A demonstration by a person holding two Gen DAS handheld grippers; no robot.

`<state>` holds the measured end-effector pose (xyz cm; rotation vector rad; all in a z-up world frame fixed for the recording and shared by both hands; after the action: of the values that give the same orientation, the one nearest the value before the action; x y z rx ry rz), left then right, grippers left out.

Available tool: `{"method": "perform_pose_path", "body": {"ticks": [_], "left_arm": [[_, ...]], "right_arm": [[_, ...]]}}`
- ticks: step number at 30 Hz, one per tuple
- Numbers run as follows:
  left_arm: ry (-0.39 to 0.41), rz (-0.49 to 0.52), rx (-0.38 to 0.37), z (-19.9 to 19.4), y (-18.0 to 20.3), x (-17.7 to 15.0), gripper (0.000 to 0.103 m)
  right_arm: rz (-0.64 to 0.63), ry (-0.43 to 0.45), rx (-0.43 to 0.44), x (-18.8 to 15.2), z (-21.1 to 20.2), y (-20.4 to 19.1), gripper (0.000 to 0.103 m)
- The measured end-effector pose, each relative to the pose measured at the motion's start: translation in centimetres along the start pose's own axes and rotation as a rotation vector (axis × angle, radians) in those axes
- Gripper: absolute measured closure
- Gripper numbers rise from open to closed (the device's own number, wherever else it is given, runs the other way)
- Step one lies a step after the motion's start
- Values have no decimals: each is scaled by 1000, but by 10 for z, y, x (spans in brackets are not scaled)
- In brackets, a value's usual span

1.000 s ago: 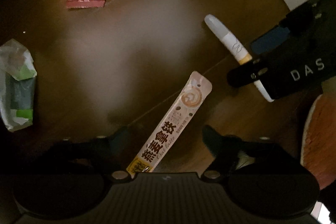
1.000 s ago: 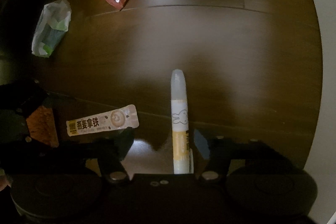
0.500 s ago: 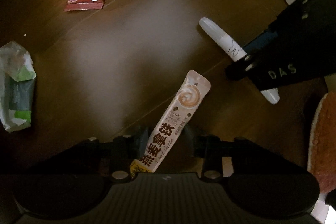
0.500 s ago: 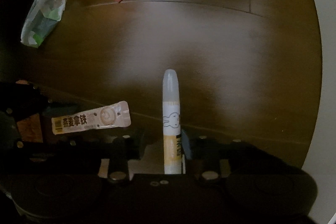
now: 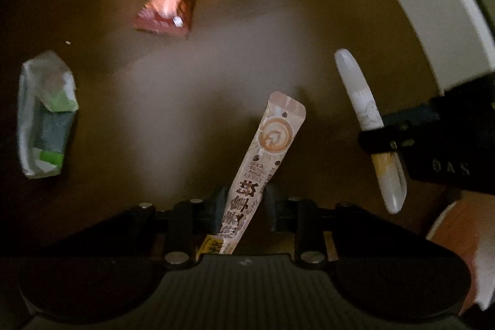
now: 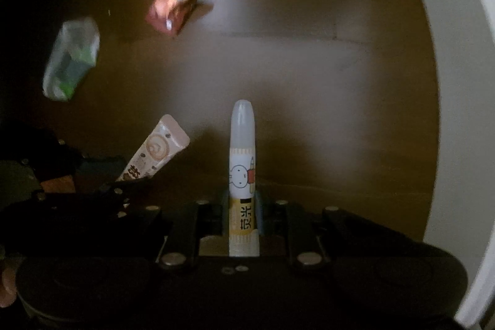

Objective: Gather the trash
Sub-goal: 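Grasp the coffee stick packet with left tool while right tool grasps white marker, then lift the coffee stick packet and white marker up over the teal wastebasket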

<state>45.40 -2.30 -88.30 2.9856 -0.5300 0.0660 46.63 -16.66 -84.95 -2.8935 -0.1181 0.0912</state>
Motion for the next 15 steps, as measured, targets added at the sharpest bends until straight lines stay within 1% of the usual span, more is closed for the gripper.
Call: {"method": "perform_pose_path", "body": {"ticks": [5,7,10,13,15], "left_arm": [[38,-49,10,-47,-5,17,78],[62,-61,16,-76,-8,31,78],[108,-92,16,-123,-15,48,78],[162,-133,18,-187,-27,63,79],[193,-159,14,-224,-37,78,79]], "right_arm": [[66,70,41,11,-50,-3,87],[87,96,55,19,-74,-5,87],[95,146,72,33,-121,-13,87],[99,187,87,47,-173,-23,87],[95,214,93,56,-212,-33,87]]}}
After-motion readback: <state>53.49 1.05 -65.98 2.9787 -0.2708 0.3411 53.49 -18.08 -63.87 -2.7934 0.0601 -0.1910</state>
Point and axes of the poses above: each gripper's, at about its wrist camera, not at the fingertips, and z roughly the way its jaws point, y to its right, x to its top, the point moved 2 cm from there along z, roughly the way its jaws point, and after that the axes turned 14 degrees about z, right-handed, at the moved point
